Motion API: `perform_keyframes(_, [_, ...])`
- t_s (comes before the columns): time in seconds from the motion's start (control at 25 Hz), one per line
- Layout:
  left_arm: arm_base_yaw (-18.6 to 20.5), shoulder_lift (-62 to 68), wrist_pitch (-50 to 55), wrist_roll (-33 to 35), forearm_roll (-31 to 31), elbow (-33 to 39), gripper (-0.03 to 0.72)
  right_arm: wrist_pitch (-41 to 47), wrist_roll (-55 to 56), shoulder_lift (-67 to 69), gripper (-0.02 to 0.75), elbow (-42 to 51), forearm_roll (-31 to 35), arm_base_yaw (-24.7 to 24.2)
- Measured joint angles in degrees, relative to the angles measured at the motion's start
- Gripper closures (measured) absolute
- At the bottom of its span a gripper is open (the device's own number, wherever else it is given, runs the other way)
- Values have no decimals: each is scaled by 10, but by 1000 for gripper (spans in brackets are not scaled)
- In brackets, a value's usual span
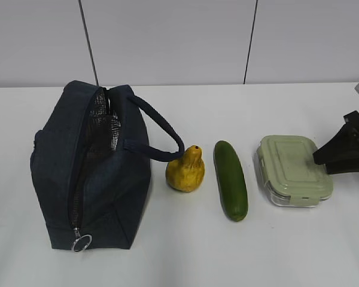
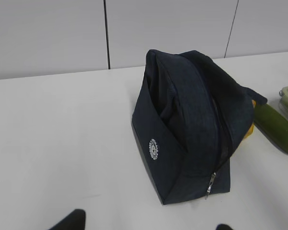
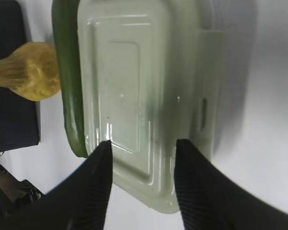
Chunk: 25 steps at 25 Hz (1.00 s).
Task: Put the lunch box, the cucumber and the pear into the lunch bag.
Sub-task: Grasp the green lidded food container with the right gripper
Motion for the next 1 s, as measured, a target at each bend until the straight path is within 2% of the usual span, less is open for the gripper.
perform_keyframes(0.2, [0,0,0,0,0,0,222,5,-38,1,400,-2,6,0])
perform_keyframes(0.68, [0,0,0,0,0,0,222,12,-41,2,400,-5,15,-2])
perform_keyframes(0.92, [0,0,0,0,0,0,222,33,-42,2,395,-20,14,-45])
perform_keyframes(1.0, [0,0,0,0,0,0,222,34,-43,2,356,-20,13,-60])
